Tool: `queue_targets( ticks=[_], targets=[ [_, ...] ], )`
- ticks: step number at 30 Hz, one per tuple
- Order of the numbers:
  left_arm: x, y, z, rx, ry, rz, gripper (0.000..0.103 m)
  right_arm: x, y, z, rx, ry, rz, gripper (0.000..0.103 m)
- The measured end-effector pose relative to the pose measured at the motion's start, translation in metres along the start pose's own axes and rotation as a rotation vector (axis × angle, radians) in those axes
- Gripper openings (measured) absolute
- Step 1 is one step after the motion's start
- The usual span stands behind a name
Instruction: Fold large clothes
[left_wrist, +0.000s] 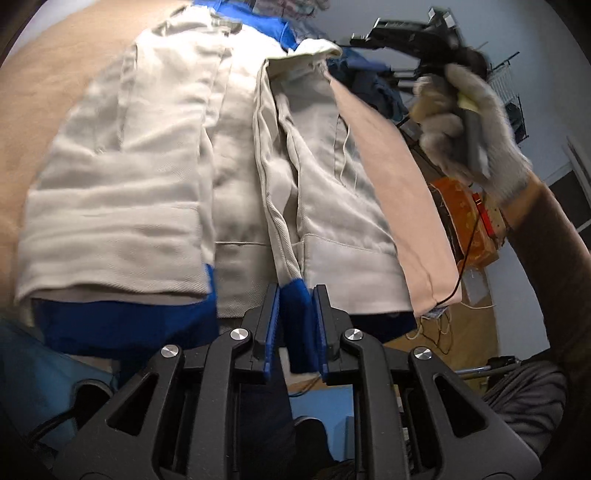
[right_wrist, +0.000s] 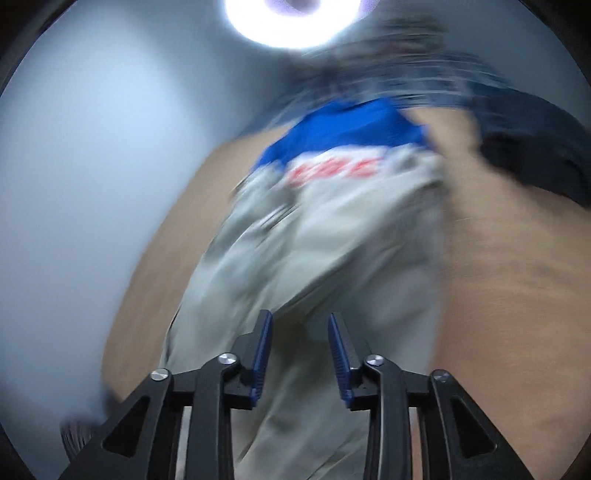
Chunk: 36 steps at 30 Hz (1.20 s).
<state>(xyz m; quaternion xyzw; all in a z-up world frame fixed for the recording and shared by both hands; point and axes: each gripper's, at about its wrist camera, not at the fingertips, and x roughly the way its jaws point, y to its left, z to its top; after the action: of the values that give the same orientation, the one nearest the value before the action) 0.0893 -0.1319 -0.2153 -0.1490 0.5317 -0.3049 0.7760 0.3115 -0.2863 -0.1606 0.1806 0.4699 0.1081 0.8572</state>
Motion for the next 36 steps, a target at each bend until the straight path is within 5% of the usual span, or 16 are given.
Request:
queue_targets(
  ticks=[4,10,12,14,17,19,21,25,29,32,34,36],
  targets=[
    [-0.023,-0.005,0.003,0.062,-0.050,0.024,0.014,0.007,-0.037,0.028,0.118,-0.082,-0.062,0.048],
    [-0.021,-0.012,0.025,0.121,-0.065,-0.002,0.014,0.044,-0.054,0.056,0.159,-0.091,-0.065,0.048],
    [-0.012,-0.013,0.028,0.151,-0.059,0.013,0.015,0.056,-0.053,0.065,0.156,-0.096,-0.064,0.037],
    [-0.004,-0.008,0.027,0.139,-0.039,0.005,0.015,0.066,-0.051,0.074,0.143,-0.096,-0.029,0.011],
    [0.006,0.002,0.025,0.104,-0.006,-0.004,0.015,0.083,-0.036,0.091,0.120,-0.066,0.035,0.006],
    [0.008,0.005,0.025,0.097,-0.002,0.000,0.015,0.098,-0.022,0.102,0.098,-0.058,0.066,0.013],
    [0.007,0.008,0.026,0.086,-0.005,-0.001,0.015,0.128,-0.002,0.112,0.078,0.019,0.111,0.036],
    [0.000,0.012,0.029,0.077,-0.030,-0.005,0.015,0.130,0.026,0.117,-0.004,0.033,0.090,0.037],
    [0.000,0.017,0.028,0.049,-0.021,-0.032,0.015,0.094,0.001,0.110,0.038,-0.037,0.073,0.038],
    [0.003,0.016,0.027,0.055,-0.014,-0.029,0.015,0.082,-0.008,0.101,0.016,-0.041,0.115,0.052],
    [0.003,0.014,0.027,0.058,-0.017,-0.024,0.015,0.089,-0.007,0.103,0.034,-0.027,0.128,0.052],
    [0.002,0.014,0.028,0.054,-0.026,-0.020,0.015,0.099,-0.001,0.106,0.060,-0.028,0.114,0.040]
  ],
)
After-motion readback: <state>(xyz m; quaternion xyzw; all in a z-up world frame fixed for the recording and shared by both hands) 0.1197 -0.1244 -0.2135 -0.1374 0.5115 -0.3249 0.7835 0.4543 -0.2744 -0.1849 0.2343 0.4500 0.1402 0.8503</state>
